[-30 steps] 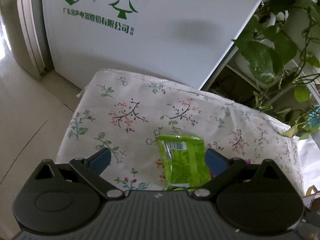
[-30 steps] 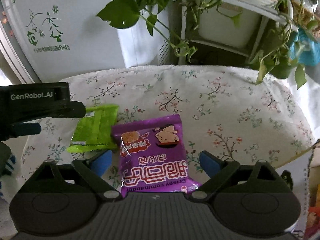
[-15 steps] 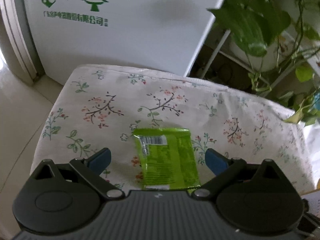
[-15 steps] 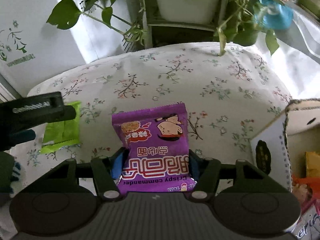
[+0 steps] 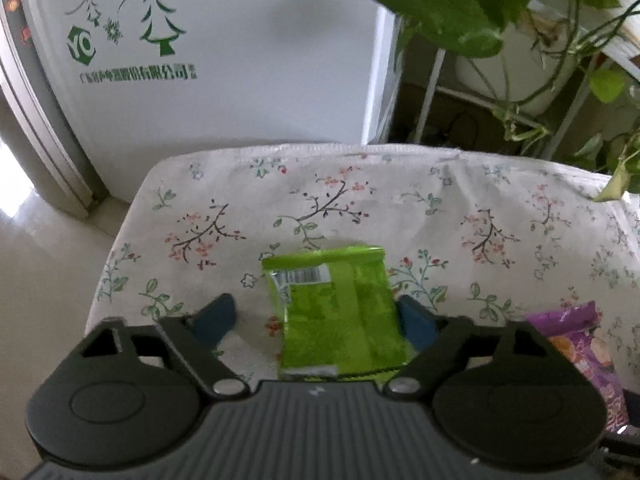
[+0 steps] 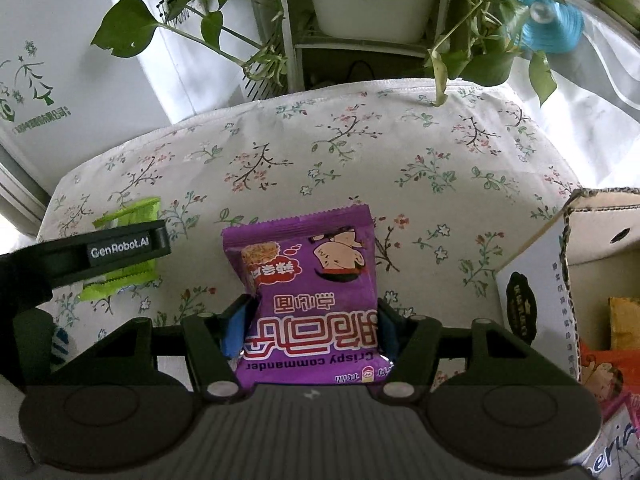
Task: Organize snacks
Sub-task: 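Grasp the green packet with the left tool while the right tool grasps the purple crispy packet, then lift the green packet with the left tool while the right tool carries the purple packet to the box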
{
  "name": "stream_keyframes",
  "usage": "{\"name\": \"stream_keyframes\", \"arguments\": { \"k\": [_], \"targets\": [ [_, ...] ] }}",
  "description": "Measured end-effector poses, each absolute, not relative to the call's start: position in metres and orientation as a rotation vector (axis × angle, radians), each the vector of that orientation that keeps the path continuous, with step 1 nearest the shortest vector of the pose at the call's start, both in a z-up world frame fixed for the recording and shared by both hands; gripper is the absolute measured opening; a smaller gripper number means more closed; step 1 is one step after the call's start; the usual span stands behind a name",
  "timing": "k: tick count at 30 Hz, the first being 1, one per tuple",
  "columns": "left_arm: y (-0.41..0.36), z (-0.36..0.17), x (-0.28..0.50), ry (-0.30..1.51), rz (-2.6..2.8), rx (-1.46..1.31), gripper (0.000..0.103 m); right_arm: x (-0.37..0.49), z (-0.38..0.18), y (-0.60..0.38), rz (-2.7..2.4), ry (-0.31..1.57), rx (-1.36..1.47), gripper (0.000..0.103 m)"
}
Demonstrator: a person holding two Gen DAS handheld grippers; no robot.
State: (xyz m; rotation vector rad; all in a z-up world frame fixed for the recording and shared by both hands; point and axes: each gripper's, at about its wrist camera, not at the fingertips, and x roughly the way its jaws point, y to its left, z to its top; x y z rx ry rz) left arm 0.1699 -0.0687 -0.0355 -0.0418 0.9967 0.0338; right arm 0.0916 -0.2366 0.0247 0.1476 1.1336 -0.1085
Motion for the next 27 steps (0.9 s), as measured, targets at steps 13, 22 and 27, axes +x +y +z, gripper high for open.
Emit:
{"name": "stream_keyframes", "arguments": {
  "k": [13,22,27],
  "targets": [
    [-0.064,-0.014,0.15,0.976,-0.038,-0.069,0.052,0.084,0.038,-0.227,-0.101,1.103,0.156,0.065],
    [-0.056,0.011,0.122,0.935,-0.063,-0.062,0.052,0.066,0.059,-0.224,-0.093,1.058,0.203,0.065],
    [-0.054,0.026,0.108,0.908,-0.067,-0.059,0.052,0.05,0.076,-0.223,-0.08,1.02,0.215,0.065]
  ]
}}
